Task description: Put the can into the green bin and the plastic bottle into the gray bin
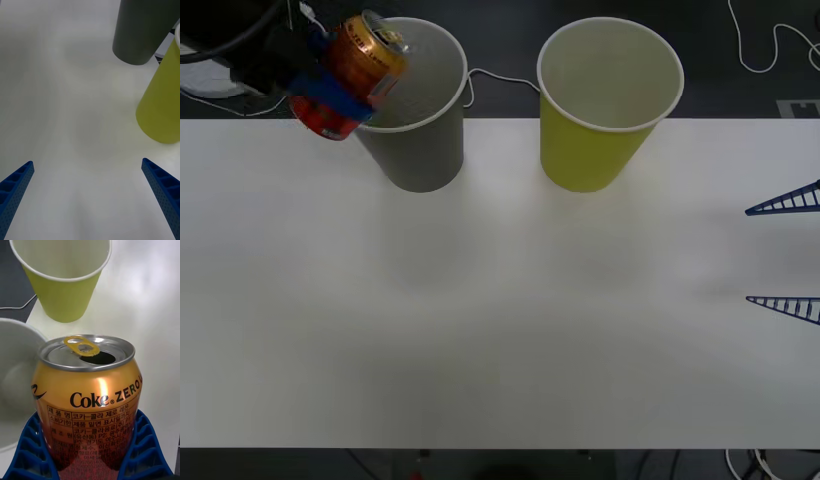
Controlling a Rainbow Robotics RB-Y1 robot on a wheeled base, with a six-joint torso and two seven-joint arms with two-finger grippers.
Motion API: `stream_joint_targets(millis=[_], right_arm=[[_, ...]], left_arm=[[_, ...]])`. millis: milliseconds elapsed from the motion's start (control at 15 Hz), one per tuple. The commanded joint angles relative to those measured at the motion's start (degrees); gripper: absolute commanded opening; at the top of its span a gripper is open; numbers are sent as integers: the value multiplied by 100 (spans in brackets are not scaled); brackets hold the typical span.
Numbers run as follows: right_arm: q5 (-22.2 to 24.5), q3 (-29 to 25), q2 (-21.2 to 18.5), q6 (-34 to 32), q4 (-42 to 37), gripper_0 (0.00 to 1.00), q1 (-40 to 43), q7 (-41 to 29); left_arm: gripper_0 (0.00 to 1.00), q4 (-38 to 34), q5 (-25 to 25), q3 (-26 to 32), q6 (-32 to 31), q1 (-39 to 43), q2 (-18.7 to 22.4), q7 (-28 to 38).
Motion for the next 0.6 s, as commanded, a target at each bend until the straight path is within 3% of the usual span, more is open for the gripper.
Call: stream_joint_targets(millis=[67,467,600], right_arm=[[0,0,0,0,0,100,0,0],[0,0,0,0,0,100,0,0],[0,0,0,0,0,100,0,0]], left_arm=[[0,511,-56,-680,3,-855,-274,129],[0,1750,-337,-2051,20,-2666,-1355,1096],[0,2189,-451,-2394,293,-3079,-1786,1298]])
